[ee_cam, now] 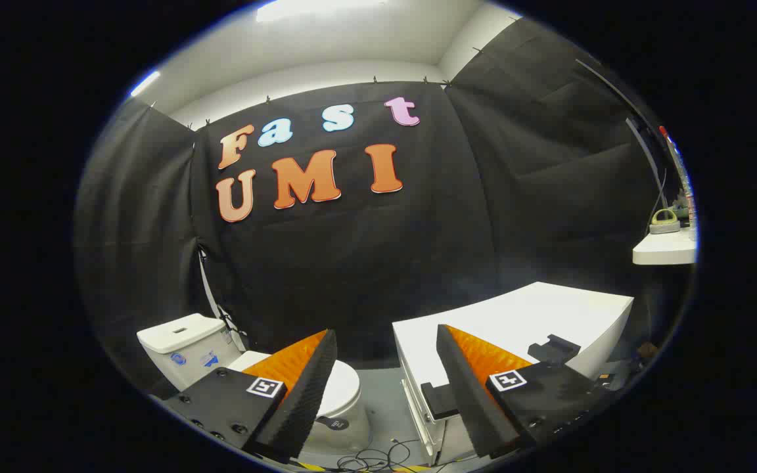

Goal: Open the toilet lid.

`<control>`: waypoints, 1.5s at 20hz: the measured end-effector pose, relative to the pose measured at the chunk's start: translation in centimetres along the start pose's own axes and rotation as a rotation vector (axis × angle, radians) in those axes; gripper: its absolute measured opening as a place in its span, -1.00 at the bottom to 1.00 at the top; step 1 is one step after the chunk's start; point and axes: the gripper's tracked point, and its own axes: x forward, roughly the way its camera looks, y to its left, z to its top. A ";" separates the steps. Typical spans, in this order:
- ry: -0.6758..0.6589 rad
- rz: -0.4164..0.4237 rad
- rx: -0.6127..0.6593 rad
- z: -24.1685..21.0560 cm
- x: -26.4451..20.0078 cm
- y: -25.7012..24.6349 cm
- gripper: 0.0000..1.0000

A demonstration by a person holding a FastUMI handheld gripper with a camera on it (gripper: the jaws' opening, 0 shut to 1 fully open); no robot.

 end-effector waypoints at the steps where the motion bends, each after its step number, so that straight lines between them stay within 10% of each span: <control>1: 0.001 0.001 0.002 0.1 0.0 0.1 0.96; 30: 0.001 -0.004 0.011 0.3 0.0 -0.3 0.96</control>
